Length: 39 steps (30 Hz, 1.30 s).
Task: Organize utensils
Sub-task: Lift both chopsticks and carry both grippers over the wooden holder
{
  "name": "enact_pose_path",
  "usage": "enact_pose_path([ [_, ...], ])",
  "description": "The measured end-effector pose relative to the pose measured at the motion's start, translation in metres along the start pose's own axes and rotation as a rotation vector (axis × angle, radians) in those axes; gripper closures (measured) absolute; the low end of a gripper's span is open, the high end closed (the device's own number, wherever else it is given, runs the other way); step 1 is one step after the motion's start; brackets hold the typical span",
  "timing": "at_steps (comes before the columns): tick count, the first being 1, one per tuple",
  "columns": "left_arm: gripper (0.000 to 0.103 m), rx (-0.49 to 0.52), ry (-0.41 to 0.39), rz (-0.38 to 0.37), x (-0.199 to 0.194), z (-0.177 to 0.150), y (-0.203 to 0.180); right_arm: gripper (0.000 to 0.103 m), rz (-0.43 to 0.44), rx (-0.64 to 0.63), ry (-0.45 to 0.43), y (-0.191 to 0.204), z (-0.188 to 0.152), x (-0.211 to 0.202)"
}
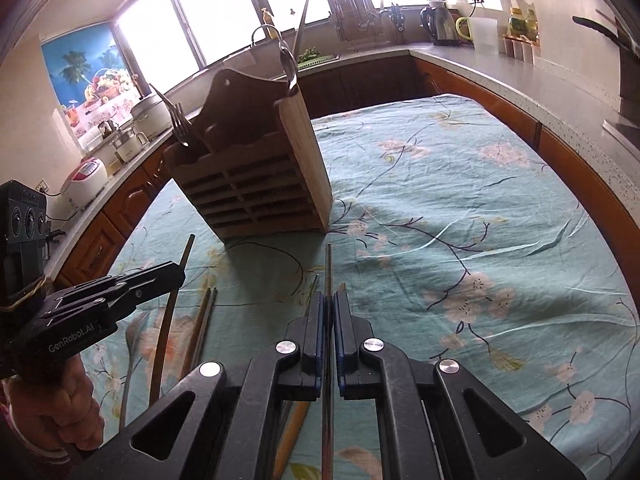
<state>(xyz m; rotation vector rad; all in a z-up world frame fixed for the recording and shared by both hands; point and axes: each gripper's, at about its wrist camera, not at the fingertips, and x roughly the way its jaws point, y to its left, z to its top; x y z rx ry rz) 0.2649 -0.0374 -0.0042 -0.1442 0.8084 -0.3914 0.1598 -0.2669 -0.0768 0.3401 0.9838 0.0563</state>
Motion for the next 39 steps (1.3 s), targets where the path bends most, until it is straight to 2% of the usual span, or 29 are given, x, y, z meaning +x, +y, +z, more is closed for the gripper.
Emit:
enact_pose_path([
  [8,0.100,-0.021,-0.136,-0.046,-0.085,-0.009,0.005,0.098,0.032,-0.020,-0.092,0.014,0.009,-0.043],
  [17,0.100,-0.049,-0.264,-0.073,-0.161,-0.021,0.020,0.098,0.059,-0.019,-0.238,0.022,0.030,-0.093],
  [23,0.100,-0.062,-0.303,-0.069,-0.176,-0.028,0.025,0.098,0.067,-0.023,-0.265,0.024,0.035,-0.098],
  [39,0.100,-0.106,-0.409,-0.039,-0.171,-0.010,0.043,0.098,0.084,-0.032,-0.313,0.030,0.059,-0.100],
])
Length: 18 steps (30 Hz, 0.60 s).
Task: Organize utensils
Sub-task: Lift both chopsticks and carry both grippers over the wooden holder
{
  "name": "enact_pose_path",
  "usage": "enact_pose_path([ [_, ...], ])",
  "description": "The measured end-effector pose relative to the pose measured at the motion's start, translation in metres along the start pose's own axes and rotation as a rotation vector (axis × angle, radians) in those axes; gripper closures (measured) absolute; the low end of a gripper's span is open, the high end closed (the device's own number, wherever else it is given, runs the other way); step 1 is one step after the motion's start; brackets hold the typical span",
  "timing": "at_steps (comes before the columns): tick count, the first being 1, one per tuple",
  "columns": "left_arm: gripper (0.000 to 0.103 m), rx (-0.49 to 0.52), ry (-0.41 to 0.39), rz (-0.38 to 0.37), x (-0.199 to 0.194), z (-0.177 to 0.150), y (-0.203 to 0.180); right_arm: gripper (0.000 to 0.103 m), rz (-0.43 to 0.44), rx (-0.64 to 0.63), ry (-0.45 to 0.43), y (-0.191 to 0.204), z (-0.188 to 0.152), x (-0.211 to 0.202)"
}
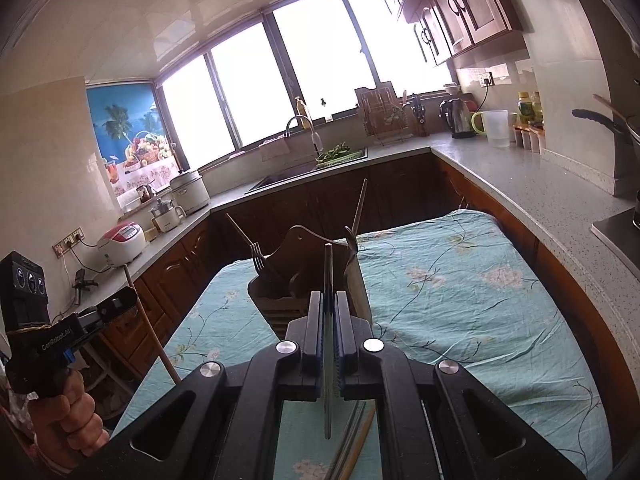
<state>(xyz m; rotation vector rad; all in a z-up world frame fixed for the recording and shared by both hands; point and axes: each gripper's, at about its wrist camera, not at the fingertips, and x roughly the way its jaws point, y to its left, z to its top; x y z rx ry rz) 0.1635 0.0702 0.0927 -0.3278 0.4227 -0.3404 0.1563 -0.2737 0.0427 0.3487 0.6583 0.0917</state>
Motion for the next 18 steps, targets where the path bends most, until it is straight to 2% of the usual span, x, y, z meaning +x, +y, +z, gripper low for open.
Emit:
enact_pose_path([
  [9,0.100,0.019,-0.110,0.027,0.018,0.026,0.002,0.098,0.005,-0.009,-0.076,0.007,0.035,0.011],
  [18,0.100,0.027,-0.254,0.082,0.061,0.052,0.002,0.098,0.008,0.002,-0.176,0.008,0.083,0.033],
])
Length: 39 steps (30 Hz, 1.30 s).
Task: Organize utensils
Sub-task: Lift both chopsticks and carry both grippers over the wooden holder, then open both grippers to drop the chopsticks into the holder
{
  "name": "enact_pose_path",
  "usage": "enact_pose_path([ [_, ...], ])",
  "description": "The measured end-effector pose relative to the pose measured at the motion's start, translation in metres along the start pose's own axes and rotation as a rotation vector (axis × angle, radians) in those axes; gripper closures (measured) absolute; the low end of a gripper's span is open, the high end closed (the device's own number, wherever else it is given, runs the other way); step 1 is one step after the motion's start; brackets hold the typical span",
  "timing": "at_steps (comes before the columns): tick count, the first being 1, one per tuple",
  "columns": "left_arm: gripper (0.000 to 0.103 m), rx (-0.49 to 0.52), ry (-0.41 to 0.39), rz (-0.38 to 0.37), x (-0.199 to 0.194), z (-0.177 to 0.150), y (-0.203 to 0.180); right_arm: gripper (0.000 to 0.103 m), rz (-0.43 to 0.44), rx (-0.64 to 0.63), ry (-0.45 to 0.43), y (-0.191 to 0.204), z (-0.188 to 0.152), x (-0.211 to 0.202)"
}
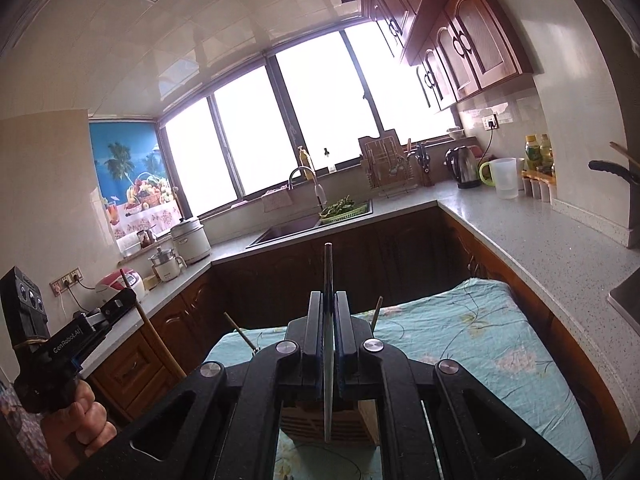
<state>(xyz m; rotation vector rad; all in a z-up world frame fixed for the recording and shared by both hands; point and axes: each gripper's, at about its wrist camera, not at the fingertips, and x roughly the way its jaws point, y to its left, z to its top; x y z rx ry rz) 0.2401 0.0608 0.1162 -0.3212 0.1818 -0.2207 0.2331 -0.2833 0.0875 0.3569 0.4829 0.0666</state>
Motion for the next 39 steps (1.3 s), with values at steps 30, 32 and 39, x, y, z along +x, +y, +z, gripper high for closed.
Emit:
enact_pose_path([
  [30,0.099,-0.013,0.096,0.079,0.139,-0.109,0.005,0.098,-0.064,0.011,0.145,-0.028,-0.063,0.098],
  [32,0.100,-0.026,0.103,0.072,0.133,-0.097,0.013,0.098,-0.064,0.011,0.153,-0.029,-0.062,0.099],
  [39,0.099,-0.015,0.112,0.075,0.119,-0.091,0.027,0.098,-0.063,0.018,0.158,-0.029,-0.061,0.100],
])
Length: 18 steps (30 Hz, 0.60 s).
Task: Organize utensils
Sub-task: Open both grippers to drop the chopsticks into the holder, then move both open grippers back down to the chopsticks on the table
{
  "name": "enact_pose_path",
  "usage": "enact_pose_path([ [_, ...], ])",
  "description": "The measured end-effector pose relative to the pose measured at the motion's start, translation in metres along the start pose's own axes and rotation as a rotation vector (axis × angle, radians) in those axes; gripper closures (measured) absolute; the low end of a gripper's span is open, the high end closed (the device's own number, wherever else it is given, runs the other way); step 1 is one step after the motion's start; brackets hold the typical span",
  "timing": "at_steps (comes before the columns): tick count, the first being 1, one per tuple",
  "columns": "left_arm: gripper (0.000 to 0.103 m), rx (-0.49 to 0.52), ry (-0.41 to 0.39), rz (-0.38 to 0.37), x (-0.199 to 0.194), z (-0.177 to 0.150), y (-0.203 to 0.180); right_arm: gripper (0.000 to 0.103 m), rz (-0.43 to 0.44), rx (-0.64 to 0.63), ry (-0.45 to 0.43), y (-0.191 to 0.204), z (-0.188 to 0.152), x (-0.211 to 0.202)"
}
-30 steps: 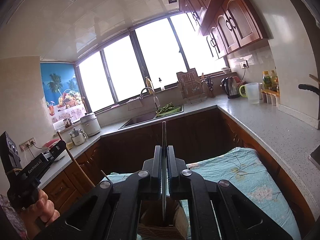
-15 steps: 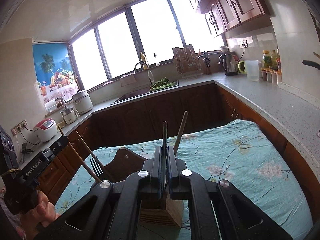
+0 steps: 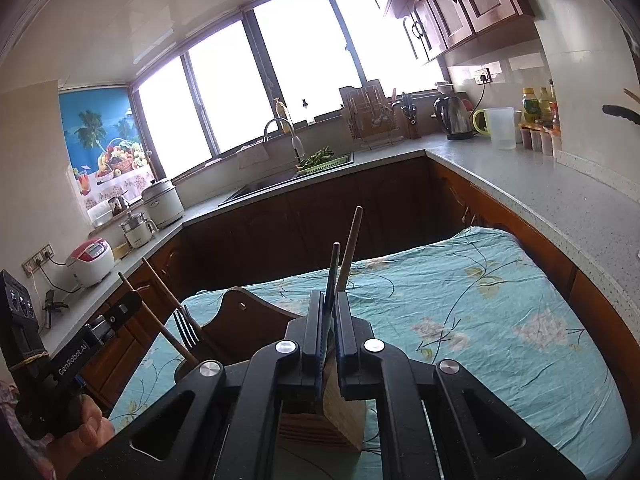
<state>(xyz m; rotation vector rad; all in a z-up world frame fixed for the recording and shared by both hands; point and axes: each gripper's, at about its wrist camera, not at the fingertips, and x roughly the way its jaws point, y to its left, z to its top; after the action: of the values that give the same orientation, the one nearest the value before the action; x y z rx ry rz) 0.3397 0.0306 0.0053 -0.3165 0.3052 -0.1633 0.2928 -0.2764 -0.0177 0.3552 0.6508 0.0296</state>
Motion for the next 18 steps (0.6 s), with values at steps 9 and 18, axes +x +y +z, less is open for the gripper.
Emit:
enact_pose_path([
  [9,0.064,0.001,0.011,-0.014,-0.022,0.015,0.004,0.043,0.023,0.025,-0.073,-0.005,0.004,-0.028],
  [18,0.028,-0.050,0.028,0.007,-0.077,-0.002,0.011,0.010,0.059,0.053,-0.101,-0.011,-0.013,-0.069],
])
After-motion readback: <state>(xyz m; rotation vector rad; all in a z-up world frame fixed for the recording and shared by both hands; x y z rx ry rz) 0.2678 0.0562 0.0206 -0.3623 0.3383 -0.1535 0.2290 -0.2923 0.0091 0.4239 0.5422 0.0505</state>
